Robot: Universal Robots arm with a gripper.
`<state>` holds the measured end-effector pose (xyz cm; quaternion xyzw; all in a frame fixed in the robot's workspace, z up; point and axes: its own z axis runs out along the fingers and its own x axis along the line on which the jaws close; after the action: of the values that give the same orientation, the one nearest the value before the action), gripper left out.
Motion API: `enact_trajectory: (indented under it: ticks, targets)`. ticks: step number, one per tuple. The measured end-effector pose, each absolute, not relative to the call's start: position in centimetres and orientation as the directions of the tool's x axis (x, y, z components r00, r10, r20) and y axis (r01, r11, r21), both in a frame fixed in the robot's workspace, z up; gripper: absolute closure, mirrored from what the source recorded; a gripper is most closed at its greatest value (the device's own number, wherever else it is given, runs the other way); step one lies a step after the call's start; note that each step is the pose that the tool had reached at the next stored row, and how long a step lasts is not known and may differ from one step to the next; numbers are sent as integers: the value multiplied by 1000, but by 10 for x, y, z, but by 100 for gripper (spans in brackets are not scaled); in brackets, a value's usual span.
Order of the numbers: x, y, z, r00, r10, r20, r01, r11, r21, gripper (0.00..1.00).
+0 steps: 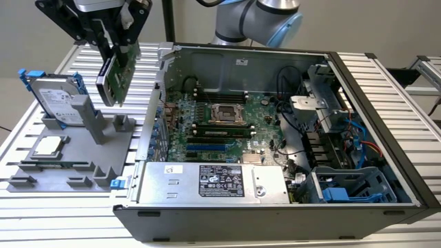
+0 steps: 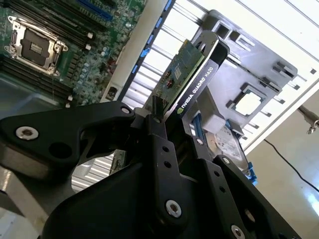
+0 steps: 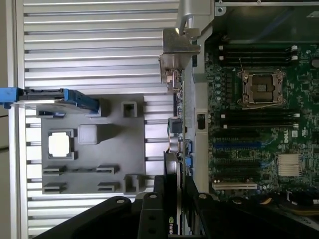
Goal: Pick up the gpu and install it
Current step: 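Pick up the gpu and move the gpu toward the slot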
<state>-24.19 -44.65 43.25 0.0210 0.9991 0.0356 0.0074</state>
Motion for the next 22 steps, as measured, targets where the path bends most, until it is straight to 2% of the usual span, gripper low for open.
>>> enact_trajectory:
  ticks: [22]
  targets:
    - [-218,-444,432,-999,43,-13,42,997,71,100]
